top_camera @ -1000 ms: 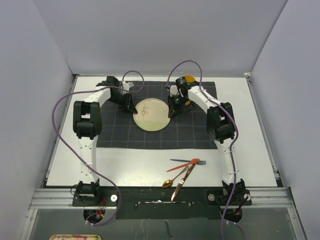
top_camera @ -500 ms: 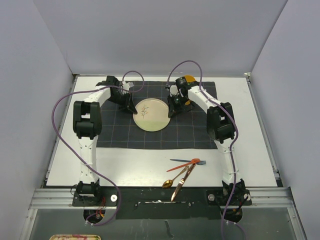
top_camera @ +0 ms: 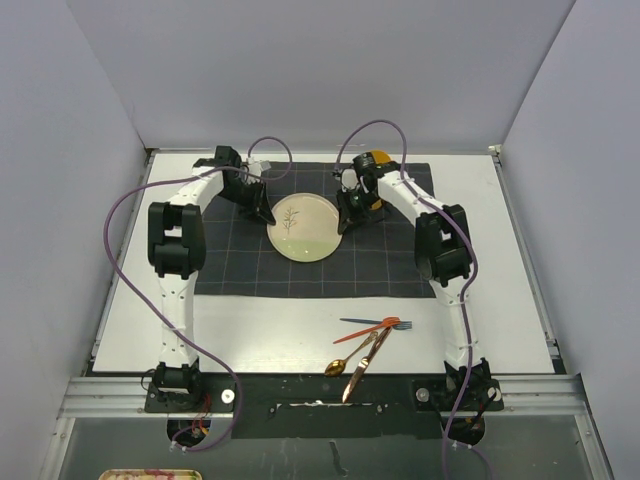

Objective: Set the dinner table for one person
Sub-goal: Place the plate on the napkin.

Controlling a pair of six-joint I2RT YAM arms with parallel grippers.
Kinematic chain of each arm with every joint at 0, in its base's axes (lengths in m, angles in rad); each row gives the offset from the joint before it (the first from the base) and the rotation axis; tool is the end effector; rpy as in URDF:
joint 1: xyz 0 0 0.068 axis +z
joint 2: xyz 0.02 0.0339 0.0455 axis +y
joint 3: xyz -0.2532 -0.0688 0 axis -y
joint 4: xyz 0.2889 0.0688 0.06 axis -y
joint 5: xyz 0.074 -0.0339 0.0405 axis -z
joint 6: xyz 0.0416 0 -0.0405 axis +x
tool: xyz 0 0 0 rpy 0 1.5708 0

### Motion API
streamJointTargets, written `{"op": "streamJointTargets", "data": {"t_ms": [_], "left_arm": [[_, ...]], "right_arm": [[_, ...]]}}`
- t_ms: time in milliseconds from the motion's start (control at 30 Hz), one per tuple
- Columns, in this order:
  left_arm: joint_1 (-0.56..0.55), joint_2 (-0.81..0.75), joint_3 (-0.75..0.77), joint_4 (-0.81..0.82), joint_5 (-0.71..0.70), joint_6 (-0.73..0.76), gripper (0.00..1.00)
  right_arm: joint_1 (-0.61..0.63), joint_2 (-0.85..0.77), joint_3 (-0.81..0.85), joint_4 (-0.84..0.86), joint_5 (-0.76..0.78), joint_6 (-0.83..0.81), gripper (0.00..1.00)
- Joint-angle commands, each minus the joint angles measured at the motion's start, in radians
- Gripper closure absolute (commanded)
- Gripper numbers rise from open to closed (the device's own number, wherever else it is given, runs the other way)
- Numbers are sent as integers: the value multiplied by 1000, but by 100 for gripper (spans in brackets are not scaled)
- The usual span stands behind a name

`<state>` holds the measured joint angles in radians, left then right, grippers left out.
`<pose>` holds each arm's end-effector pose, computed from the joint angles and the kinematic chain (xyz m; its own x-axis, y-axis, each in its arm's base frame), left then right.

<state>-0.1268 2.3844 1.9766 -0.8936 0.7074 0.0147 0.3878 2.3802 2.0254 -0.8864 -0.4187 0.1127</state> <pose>0.5135 -0.0927 0.1261 -0.9522 0.1326 -0.2753 0.2817 0.7302 -0.6224 0.4854 0.2166 0.1381 -0.9229 -0.2660 -0.2783 -0.3658 0.8312 0.4186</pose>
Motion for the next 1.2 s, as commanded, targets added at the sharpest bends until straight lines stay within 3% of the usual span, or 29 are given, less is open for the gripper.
{"op": "streamJointTargets", "data": {"t_ms": [0,800,1167], "left_arm": [[-39,-51,75,13,27,45,100],[-45,15,168,-52,40,56,100],[-43,94,296,-104,58,52,100]], "right_arm": [[-2,-113,28,69,-32,-17,100],[-35,-159,22,84,-33,-5,100],[-45,-166,23,86,-31,-5,100]]}}
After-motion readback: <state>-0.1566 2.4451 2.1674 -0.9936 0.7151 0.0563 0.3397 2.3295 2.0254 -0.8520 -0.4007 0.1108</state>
